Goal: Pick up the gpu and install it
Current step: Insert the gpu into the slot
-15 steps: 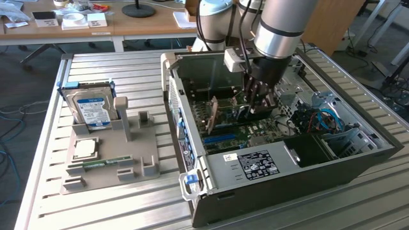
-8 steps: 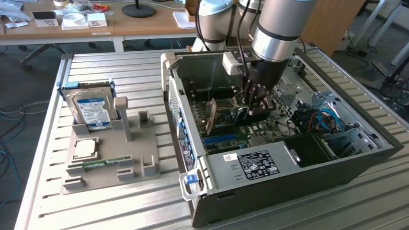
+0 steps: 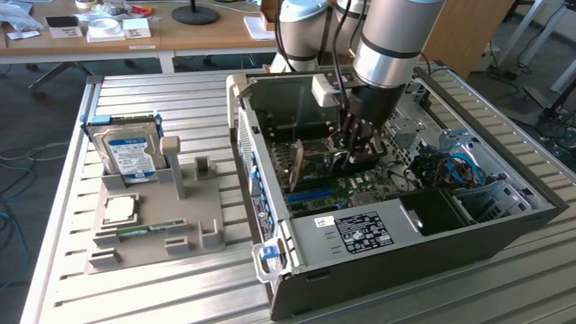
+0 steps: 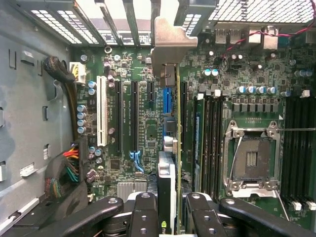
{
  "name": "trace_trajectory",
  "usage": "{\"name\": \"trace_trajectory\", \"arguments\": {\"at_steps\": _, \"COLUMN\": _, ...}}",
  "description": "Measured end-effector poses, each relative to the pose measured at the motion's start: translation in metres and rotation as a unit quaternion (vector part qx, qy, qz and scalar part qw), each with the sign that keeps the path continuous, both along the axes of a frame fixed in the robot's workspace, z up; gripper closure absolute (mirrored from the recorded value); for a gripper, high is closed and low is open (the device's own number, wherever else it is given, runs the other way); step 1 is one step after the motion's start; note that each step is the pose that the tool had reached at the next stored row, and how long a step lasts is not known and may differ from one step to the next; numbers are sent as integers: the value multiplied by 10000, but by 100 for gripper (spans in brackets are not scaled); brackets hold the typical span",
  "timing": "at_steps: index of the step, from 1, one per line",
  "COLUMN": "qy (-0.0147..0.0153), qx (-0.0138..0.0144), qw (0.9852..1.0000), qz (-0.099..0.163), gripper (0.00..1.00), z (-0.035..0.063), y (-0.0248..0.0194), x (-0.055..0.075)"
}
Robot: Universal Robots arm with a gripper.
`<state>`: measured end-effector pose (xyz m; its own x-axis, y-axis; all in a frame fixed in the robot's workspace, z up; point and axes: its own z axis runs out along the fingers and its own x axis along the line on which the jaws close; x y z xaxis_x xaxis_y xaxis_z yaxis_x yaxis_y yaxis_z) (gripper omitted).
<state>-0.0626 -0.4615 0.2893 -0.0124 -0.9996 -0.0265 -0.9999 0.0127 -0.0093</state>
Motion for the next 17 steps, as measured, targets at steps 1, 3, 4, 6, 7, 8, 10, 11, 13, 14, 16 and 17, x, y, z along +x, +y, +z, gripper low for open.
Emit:
{"name": "trace_trajectory", "arguments": {"at_steps": 1, "qy": 0, "qx": 0, "qw": 10000, "qz": 11, "gripper": 73, "z": -1, "y": 1, "x": -2}}
{"name": "trace_trajectory", "arguments": {"at_steps": 3, "qy": 0, "qx": 1, "qw": 10000, "qz": 41, "gripper": 73, "z": -4, "y": 4, "x": -4}}
{"name": "trace_trajectory", "arguments": {"at_steps": 4, "qy": 0, "qx": 0, "qw": 10000, "qz": 47, "gripper": 73, "z": -4, "y": 4, "x": -4}}
{"name": "trace_trajectory", "arguments": {"at_steps": 6, "qy": 0, "qx": 0, "qw": 10000, "qz": 47, "gripper": 73, "z": -3, "y": 4, "x": -5}}
{"name": "trace_trajectory", "arguments": {"at_steps": 7, "qy": 0, "qx": 0, "qw": 10000, "qz": 47, "gripper": 73, "z": -4, "y": 4, "x": -5}}
{"name": "trace_trajectory", "arguments": {"at_steps": 8, "qy": 0, "qx": 0, "qw": 10000, "qz": 47, "gripper": 73, "z": -4, "y": 4, "x": -5}}
{"name": "trace_trajectory", "arguments": {"at_steps": 10, "qy": 0, "qx": 1, "qw": 10000, "qz": 47, "gripper": 73, "z": -7, "y": 6, "x": -4}}
{"name": "trace_trajectory", "arguments": {"at_steps": 11, "qy": 0, "qx": 1, "qw": 10000, "qz": 48, "gripper": 73, "z": -9, "y": 8, "x": -5}}
{"name": "trace_trajectory", "arguments": {"at_steps": 13, "qy": 0, "qx": -2, "qw": 10000, "qz": 51, "gripper": 73, "z": -9, "y": 15, "x": -5}}
{"name": "trace_trajectory", "arguments": {"at_steps": 14, "qy": 0, "qx": -2, "qw": 10000, "qz": 52, "gripper": 73, "z": -10, "y": 15, "x": -5}}
{"name": "trace_trajectory", "arguments": {"at_steps": 16, "qy": 0, "qx": -2, "qw": 10000, "qz": 53, "gripper": 73, "z": -10, "y": 16, "x": -5}}
{"name": "trace_trajectory", "arguments": {"at_steps": 17, "qy": 0, "qx": -2, "qw": 10000, "qz": 53, "gripper": 73, "z": -10, "y": 16, "x": -5}}
